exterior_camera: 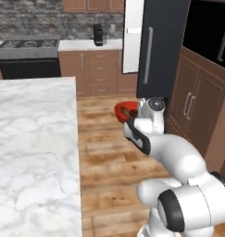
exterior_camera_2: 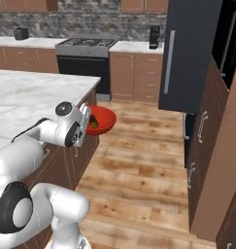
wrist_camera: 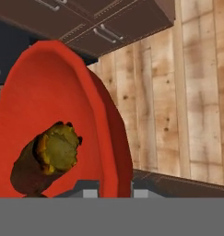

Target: Pick the chicken drumstick and sweet potato from their plates and place them in the bowl. Then put the bowl in the fridge.

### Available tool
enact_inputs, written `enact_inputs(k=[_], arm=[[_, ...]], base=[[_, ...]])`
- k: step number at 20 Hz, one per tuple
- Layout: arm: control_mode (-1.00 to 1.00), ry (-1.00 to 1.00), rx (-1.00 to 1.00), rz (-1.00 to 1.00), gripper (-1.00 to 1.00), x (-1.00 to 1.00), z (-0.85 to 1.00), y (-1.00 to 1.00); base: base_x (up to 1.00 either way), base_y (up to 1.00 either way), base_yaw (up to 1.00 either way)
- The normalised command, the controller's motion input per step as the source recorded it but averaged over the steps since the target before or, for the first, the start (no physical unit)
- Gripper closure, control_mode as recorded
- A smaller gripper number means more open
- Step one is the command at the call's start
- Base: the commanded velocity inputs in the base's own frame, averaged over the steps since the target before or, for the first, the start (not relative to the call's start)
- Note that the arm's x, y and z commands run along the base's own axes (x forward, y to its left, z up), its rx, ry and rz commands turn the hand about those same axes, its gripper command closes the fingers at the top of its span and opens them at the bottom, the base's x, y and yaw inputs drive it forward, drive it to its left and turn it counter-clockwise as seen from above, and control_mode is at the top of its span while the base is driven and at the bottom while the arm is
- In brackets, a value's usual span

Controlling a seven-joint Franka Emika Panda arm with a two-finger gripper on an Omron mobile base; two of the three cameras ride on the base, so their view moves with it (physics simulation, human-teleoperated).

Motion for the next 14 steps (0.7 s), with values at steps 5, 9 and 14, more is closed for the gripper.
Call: enact_inputs(k=[5, 9, 14], arm=[[1.00, 0.00, 0.00, 0.00, 1.00, 0.00, 0.00, 0.00], [1.00, 0.00, 0.00, 0.00, 1.00, 0.00, 0.00, 0.00], [1.00, 0.00, 0.00, 0.00, 1.00, 0.00, 0.00, 0.00]], base=[[0.94, 0.00, 0.00], [0.94, 0.00, 0.00], [0.94, 0.04, 0.00]])
